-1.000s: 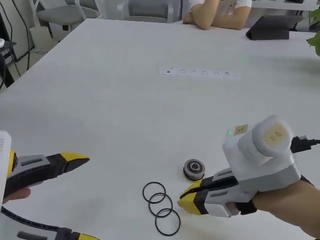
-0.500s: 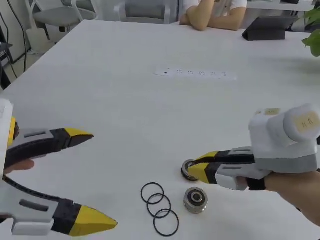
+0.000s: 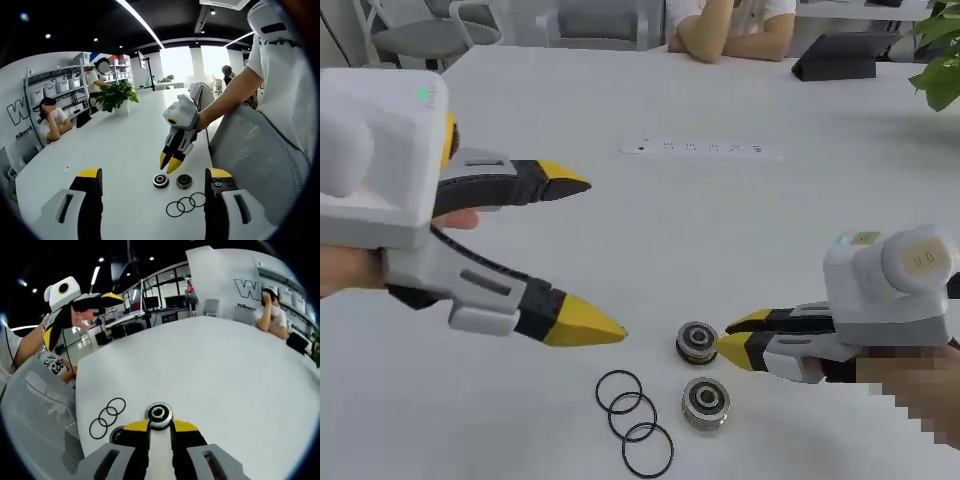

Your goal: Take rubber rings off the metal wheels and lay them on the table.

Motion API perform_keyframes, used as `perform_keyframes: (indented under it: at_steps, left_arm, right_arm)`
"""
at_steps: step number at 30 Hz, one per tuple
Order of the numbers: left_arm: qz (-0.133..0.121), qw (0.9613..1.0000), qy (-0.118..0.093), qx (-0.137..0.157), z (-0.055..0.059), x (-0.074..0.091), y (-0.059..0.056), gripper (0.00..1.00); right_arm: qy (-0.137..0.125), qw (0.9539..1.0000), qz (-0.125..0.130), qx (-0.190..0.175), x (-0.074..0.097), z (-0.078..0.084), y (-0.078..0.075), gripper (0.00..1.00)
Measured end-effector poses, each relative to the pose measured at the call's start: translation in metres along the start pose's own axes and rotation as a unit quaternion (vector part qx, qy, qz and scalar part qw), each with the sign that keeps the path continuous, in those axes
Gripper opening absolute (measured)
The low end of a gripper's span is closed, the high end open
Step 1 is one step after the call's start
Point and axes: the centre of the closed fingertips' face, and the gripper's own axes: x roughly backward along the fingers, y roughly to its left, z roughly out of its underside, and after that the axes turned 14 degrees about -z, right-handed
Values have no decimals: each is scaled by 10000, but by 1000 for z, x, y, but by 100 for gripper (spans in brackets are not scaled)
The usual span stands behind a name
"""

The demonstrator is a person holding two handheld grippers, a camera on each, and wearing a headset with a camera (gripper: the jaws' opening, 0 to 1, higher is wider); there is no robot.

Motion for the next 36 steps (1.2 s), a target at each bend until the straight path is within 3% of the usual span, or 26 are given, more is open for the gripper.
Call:
perform_keyframes:
  at_steps: [6, 12, 20, 25, 32, 36]
  left_arm:
    - [311, 9994, -112, 47, -6, -30, -7, 78]
    - [421, 9991, -19, -9, 5, -52, -12, 77]
    - [431, 9988, 105, 190, 27, -80, -16, 65]
    - [326, 9989, 220, 248, 49, -96, -23, 53]
    - [321, 9981, 424, 321, 73, -106, -36, 37]
    - [167, 9974, 534, 451, 84, -113, -34, 25]
  right_arm:
    - [28, 10000, -2, -36, -1, 5, -2, 14]
    - [77, 10000, -25, -58, -2, 8, -3, 14]
    - [102, 9999, -35, -92, -3, 12, -3, 14]
    - [107, 9999, -51, -84, -4, 12, -2, 14]
    - [125, 9999, -63, -67, -5, 13, -2, 14]
    - [159, 9998, -84, -57, -6, 14, -1, 14]
